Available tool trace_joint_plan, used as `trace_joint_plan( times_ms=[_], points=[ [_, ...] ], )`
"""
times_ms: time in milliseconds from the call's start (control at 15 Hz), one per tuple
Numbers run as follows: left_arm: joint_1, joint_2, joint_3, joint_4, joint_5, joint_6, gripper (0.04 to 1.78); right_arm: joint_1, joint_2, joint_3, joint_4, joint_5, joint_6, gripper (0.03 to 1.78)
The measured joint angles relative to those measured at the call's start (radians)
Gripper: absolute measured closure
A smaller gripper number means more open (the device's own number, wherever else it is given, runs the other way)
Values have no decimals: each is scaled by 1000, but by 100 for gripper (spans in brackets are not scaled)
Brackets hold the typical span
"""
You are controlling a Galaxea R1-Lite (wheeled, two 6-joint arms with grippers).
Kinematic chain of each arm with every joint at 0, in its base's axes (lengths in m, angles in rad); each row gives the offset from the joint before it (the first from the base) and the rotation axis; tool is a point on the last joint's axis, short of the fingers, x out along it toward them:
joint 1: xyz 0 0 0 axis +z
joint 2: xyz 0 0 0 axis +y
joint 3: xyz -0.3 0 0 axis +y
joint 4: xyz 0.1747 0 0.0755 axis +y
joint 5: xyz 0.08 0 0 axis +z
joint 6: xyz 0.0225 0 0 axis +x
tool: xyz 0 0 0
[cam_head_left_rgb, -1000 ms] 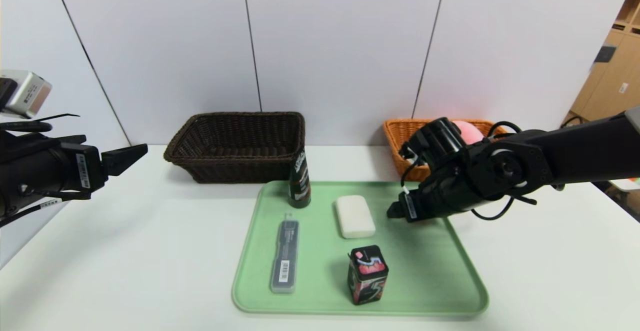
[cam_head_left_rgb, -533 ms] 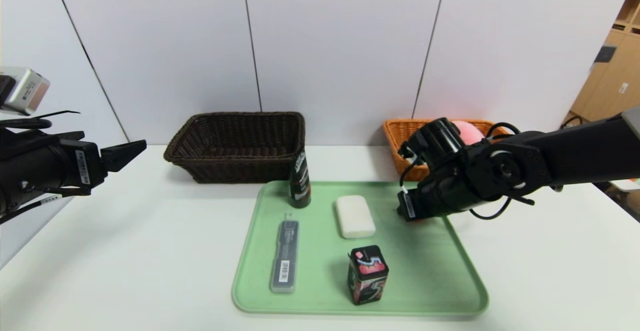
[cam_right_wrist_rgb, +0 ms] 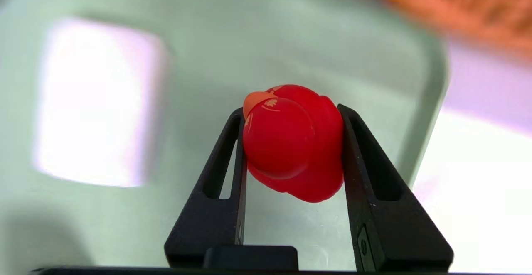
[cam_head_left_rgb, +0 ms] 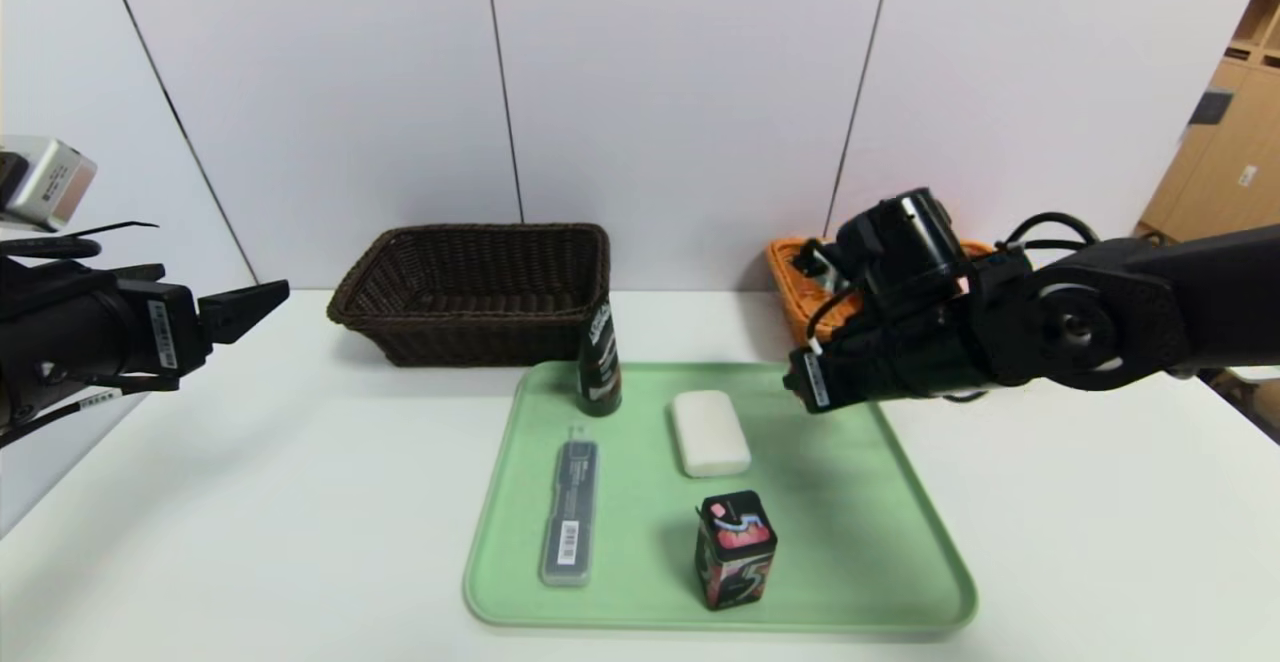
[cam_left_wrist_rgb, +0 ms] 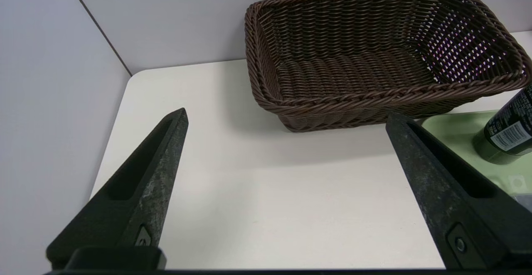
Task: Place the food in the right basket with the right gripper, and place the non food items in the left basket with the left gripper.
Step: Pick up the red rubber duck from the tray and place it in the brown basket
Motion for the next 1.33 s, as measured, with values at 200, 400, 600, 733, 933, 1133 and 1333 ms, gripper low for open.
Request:
trace_joint_plan(
  times_ms=[200, 400, 600, 733, 933, 1133, 1333],
  points=[
    [9, 0, 1, 1, -1, 4, 13, 57, -51, -84, -155, 14, -102, 115],
    [11, -1, 17, 0, -1, 1, 13, 104, -14, -255, -206, 30, -120, 116],
    [11, 0, 20, -9, 0, -5, 13, 147, 116, -455, -279, 38, -133, 116],
    [11, 0, 23, -37, -1, -7, 13, 168, 219, -584, -294, 39, -137, 117],
    [10, 1, 28, -77, -2, -8, 13, 196, 376, -686, -383, 64, -143, 117],
    [10, -1, 48, -80, -2, -9, 13, 208, 491, -706, -528, 108, -146, 117],
    [10, -2, 53, -81, -3, -9, 13, 203, 566, -709, -689, 150, -147, 117]
  ],
)
